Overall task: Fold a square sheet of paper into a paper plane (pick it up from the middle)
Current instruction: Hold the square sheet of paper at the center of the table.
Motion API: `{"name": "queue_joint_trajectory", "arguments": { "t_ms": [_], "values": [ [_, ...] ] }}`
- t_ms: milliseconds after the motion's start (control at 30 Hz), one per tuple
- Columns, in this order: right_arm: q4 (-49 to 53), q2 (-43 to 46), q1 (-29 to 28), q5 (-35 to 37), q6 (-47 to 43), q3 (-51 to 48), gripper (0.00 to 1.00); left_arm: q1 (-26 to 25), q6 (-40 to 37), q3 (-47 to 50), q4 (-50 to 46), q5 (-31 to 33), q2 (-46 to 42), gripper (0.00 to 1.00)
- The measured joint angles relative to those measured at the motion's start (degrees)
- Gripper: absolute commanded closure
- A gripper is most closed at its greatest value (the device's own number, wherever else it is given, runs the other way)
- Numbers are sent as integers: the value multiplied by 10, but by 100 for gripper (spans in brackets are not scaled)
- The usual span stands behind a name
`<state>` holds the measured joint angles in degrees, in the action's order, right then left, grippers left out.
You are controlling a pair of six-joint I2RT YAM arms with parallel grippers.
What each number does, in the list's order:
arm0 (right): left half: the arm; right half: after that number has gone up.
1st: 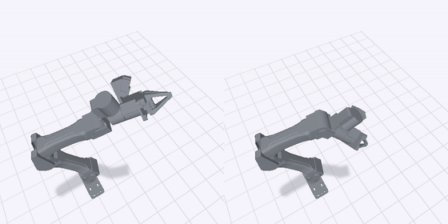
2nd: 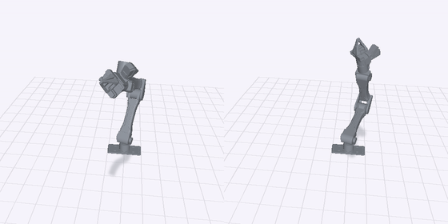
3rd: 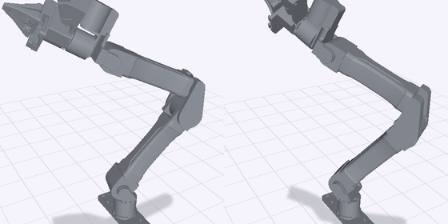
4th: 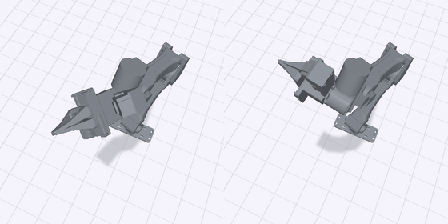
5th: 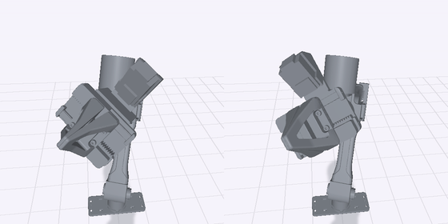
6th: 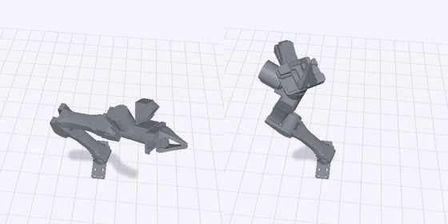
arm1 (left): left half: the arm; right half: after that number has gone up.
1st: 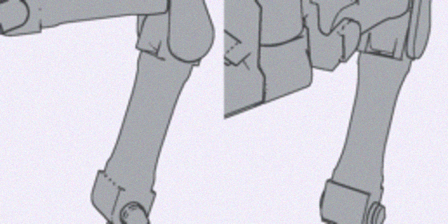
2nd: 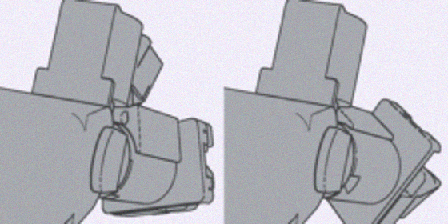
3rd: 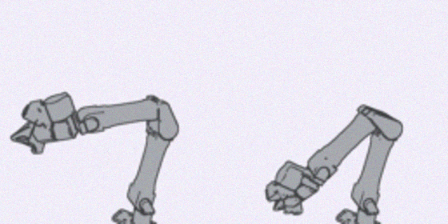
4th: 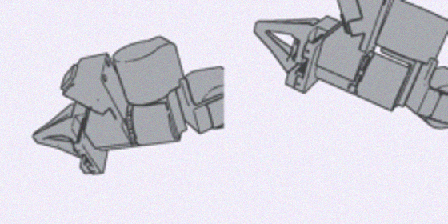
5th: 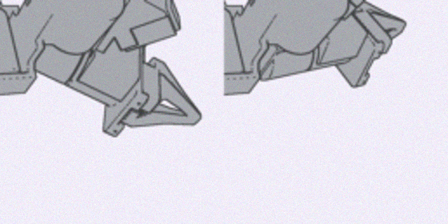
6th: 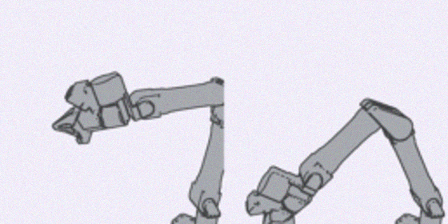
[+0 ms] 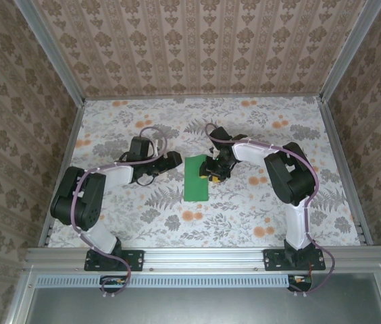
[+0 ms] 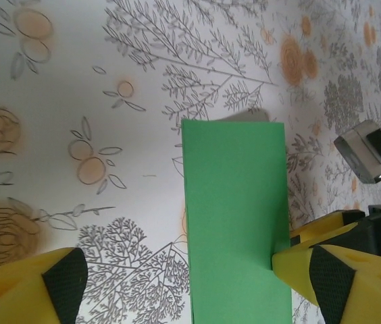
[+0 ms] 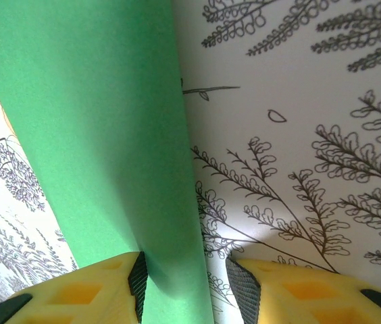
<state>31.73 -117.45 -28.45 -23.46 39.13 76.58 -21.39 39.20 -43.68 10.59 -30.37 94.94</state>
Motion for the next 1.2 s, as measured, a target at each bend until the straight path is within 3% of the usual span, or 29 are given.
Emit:
{"name": "queue_joint_trajectory", "arguments": {
  "t_ms": [267, 767, 1200],
  "values": [
    [2, -2, -1, 2, 0, 3, 53, -30, 40, -18, 32, -28, 40, 31],
    [3, -3, -2, 2, 0, 3, 53, -73, 63, -37, 43, -45, 78, 67],
    [6, -4, -5, 7, 0, 6, 53, -80, 61, -55, 25, -51, 106, 74]
  ]
}}
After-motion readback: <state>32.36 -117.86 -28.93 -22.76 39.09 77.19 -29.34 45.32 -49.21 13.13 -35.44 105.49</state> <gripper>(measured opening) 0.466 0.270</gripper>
